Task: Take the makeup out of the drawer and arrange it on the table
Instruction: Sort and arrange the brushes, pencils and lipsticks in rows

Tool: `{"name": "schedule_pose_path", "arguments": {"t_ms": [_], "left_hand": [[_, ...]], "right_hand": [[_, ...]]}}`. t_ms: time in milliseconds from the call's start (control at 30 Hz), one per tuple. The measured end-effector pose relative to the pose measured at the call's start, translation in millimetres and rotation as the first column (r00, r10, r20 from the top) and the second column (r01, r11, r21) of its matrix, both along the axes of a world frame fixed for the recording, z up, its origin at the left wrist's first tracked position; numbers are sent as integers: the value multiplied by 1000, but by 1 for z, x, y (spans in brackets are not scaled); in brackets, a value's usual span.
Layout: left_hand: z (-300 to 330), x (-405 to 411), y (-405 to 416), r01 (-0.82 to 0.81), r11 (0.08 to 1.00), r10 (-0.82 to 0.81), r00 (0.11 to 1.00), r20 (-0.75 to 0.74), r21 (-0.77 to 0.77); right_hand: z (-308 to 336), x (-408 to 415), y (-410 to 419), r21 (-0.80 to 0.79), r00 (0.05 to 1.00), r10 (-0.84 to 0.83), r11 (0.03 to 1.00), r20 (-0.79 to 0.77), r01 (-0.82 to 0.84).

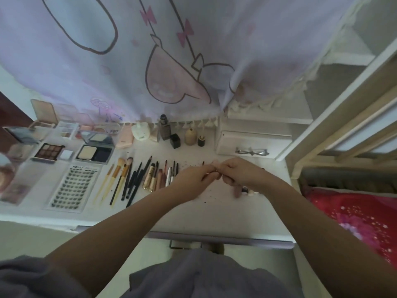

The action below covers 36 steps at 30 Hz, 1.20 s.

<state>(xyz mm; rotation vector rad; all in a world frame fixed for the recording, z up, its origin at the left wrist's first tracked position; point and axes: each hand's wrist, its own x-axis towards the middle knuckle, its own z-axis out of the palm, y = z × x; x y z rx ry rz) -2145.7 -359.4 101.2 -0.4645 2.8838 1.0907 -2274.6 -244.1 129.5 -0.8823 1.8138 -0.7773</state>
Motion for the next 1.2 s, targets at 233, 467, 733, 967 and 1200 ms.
{"name": "schedule_pose_path", "arguments": {"t_ms": [233, 467, 733, 967, 1200], "left_hand": [[-5, 3, -7, 43, 984, -79, 976, 201, 175], [-34, 19, -49, -474, 692, 356, 880, 315, 544], [-58, -31, -34, -558, 722, 429, 825, 369, 408], [-87, -75, -17, -458, 889, 428, 823, 375, -9], [-104, -83, -14, -242, 902, 365, 870, 331, -358]], "right_hand": [[0, -16, 18, 109, 996, -4, 994, -84, 13], [-31, -24, 31, 232, 943, -319, 928, 89, 292], [-81, -1, -22, 287, 932, -359, 888, -51, 358], [-105, -13, -24, 360, 908, -120, 891, -401, 277], [-123, -6, -30, 385, 881, 22, 905, -473, 184]]}}
